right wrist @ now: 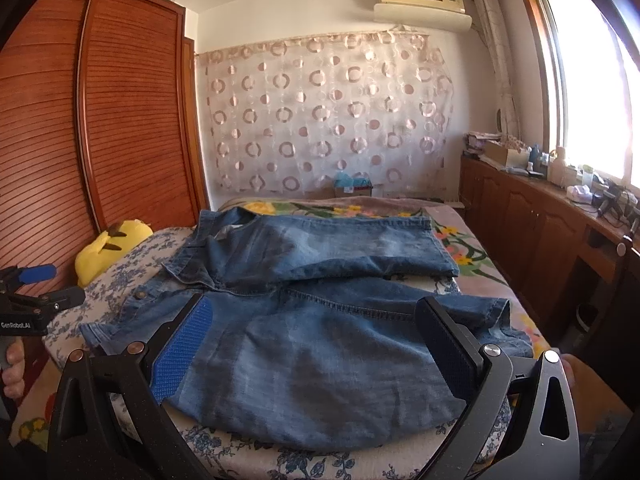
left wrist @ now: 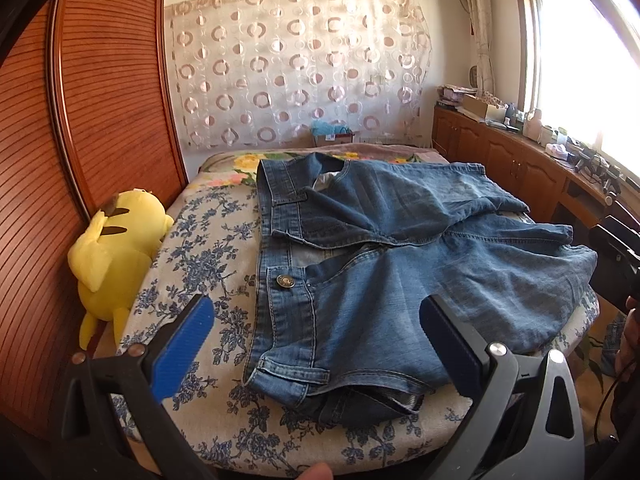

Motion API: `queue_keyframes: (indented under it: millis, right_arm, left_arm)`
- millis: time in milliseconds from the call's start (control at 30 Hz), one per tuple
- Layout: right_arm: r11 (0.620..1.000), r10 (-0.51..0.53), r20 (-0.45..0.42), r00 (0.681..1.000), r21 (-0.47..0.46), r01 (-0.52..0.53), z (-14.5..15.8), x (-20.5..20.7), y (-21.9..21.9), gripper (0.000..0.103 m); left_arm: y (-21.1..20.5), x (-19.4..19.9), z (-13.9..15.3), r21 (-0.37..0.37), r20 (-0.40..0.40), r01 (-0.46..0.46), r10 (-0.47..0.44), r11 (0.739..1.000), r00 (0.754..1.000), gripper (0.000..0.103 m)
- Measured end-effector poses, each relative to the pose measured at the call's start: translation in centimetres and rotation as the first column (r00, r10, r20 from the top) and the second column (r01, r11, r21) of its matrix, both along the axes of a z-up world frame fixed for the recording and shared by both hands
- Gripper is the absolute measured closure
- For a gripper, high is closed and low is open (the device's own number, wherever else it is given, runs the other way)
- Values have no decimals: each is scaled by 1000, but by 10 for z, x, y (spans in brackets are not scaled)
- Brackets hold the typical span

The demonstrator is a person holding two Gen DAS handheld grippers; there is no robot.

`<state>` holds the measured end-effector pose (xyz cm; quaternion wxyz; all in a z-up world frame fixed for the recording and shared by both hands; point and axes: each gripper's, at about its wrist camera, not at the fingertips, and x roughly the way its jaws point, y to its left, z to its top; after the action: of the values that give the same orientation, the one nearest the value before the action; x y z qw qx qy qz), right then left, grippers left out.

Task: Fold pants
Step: 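Lower the left gripper onto the jeans waistband by the brass button and close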

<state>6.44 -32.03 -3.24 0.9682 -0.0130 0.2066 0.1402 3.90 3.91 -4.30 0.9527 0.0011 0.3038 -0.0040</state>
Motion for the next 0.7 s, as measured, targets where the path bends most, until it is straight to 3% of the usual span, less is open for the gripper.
queue_keyframes:
  millis: [300, 467, 700]
  right_arm:
    - [1000, -7, -40, 999, -22, 6, -22, 18, -4, 0]
    - [1000, -9, -57, 998, -30, 7, -30, 23, -6, 0]
    - [999, 2, -83, 997, -38, -5, -42, 33, -5, 0]
  left_arm:
    - [27, 35, -26, -30, -60, 7, -9, 1000, 998, 0]
    - [41, 57, -40, -22, -95, -1, -1, 1000, 995, 9]
    - [47, 82, -57, -59, -163, 55, -64, 997, 985, 21]
